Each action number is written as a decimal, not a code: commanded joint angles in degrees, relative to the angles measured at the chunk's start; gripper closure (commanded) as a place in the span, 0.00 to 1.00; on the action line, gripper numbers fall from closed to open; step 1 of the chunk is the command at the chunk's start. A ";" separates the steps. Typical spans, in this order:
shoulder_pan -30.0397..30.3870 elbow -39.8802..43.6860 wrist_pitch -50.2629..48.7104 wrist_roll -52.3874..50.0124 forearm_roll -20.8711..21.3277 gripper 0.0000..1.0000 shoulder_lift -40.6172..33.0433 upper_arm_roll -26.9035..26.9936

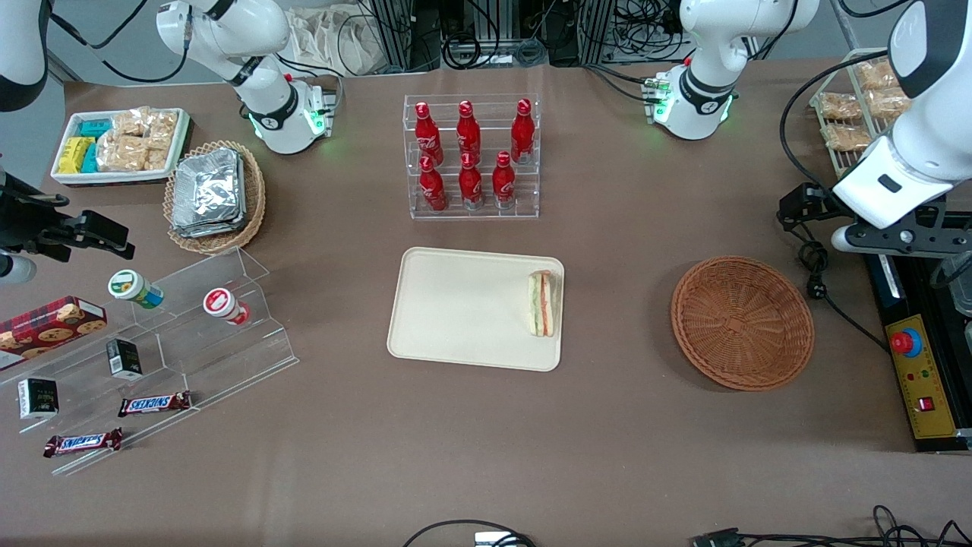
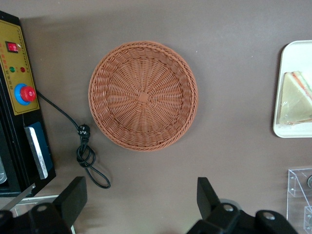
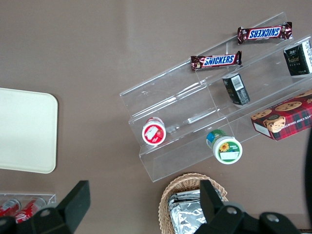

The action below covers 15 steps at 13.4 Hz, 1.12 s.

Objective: Place sandwich from basket to tray

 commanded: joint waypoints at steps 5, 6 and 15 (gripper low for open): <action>-0.73 1.51 -3.41 1.03 -0.37 0.00 0.71 1.05; -0.64 1.60 -3.24 1.03 -0.46 0.00 1.06 1.05; -0.64 1.42 -3.94 0.41 -0.46 0.00 1.15 1.05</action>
